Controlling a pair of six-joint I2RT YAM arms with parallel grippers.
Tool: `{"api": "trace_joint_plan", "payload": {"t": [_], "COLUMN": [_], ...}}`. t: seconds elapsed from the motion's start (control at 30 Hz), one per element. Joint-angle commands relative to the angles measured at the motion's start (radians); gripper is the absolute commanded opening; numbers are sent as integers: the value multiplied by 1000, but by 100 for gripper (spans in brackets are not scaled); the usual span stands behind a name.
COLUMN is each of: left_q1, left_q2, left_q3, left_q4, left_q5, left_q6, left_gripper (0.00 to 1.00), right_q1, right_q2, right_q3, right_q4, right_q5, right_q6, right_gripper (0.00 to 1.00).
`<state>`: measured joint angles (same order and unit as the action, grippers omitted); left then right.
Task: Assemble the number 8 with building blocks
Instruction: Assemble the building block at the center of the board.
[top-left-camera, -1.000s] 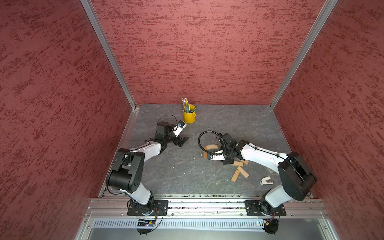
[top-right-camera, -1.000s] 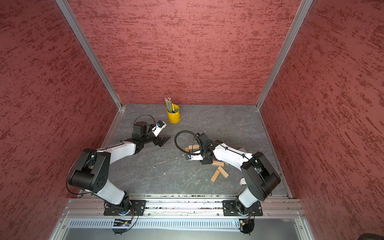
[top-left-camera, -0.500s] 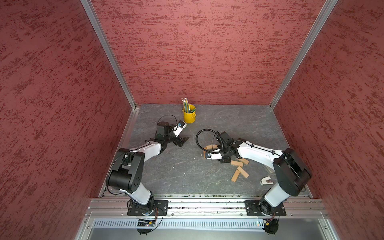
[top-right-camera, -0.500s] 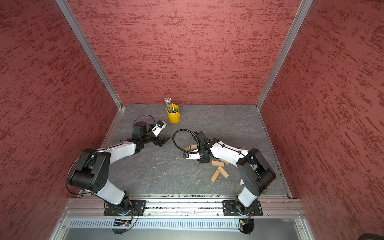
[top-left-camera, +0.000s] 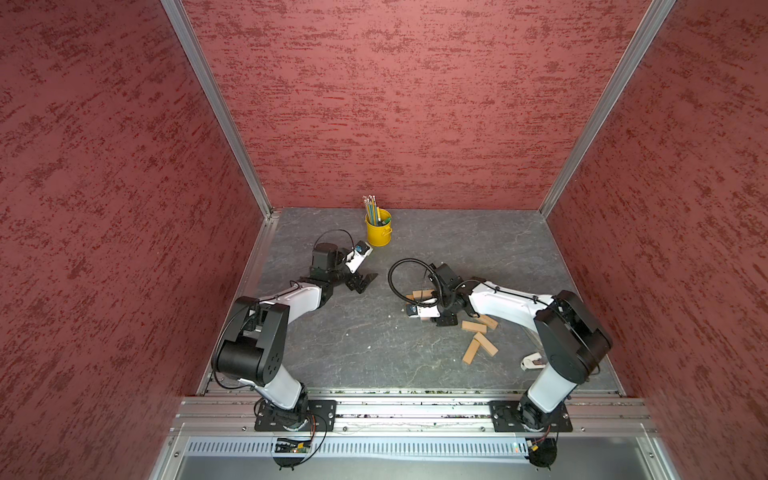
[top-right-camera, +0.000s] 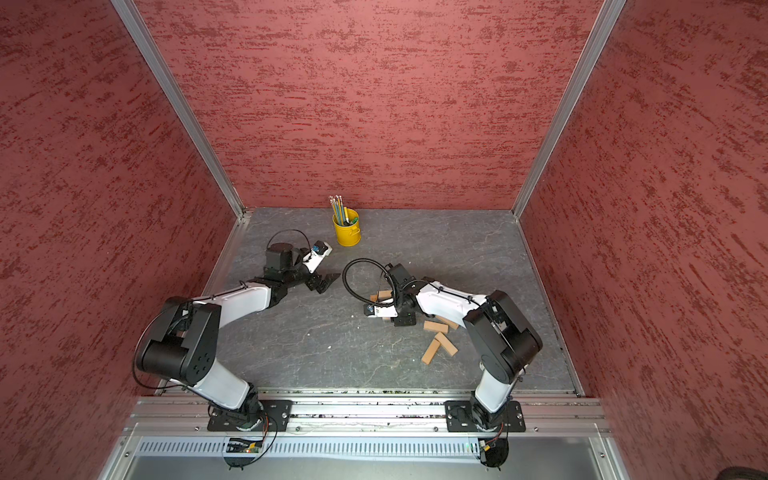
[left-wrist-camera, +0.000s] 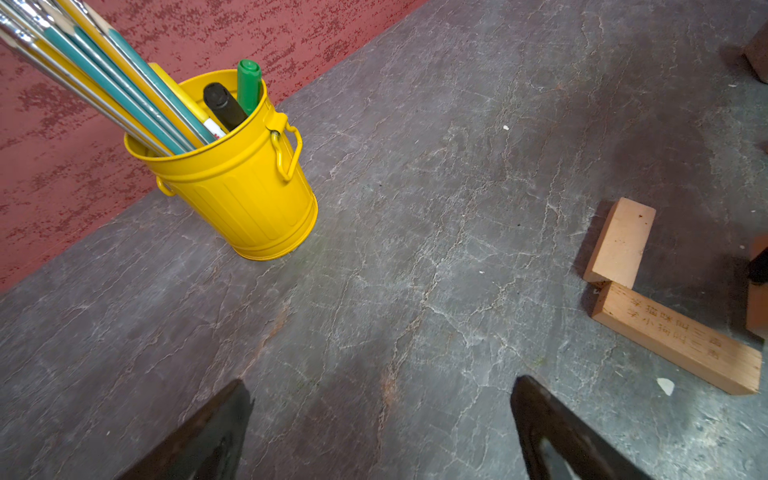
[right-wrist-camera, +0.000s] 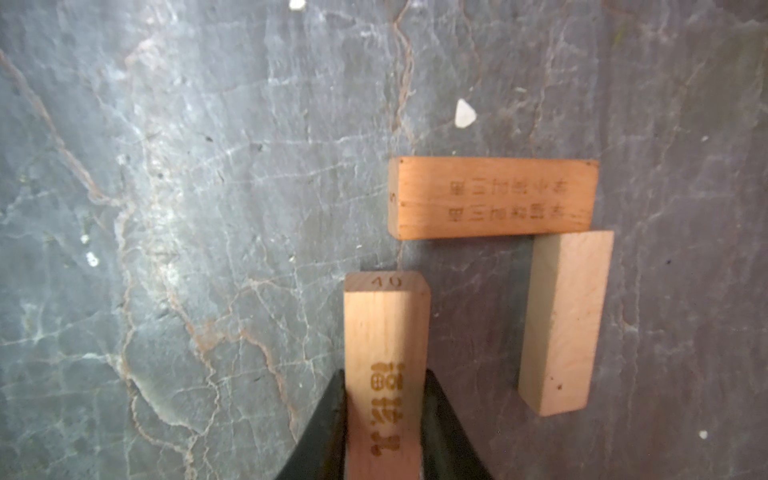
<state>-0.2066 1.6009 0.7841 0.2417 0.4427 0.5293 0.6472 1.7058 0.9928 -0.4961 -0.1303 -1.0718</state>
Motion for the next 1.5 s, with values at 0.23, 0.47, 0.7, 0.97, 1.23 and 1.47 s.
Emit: {"api": "trace_joint_plan", "payload": {"t": [0.23,0.47,0.7,0.97,1.23,1.47], "left_q1": [4,4,4,4,7,7], "left_q2": [-14,-15,-15,-12,-5,-4], "left_q3": [-2,-3,-4,-1,3,6], "left_q4": [5,5,7,4,5,1], "left_q5": [-1,-1,1,1,4,9], "left_q6": [4,4,4,2,1,-2], "left_gripper": [99,99,99,99,99,99], "right_q1": [6,7,9,12,16,15], "right_q2": [25,18,35,41,43,23], "right_q3": [35,29,36,50,46,24], "right_q4": [38,40,53,44,45,42], "right_q5": [-27,-16,-20,-18,-13,2], "right_q6": [2,-7,3,-3,-7,-20], "right_gripper": [18,19,22,26,29,31]}}
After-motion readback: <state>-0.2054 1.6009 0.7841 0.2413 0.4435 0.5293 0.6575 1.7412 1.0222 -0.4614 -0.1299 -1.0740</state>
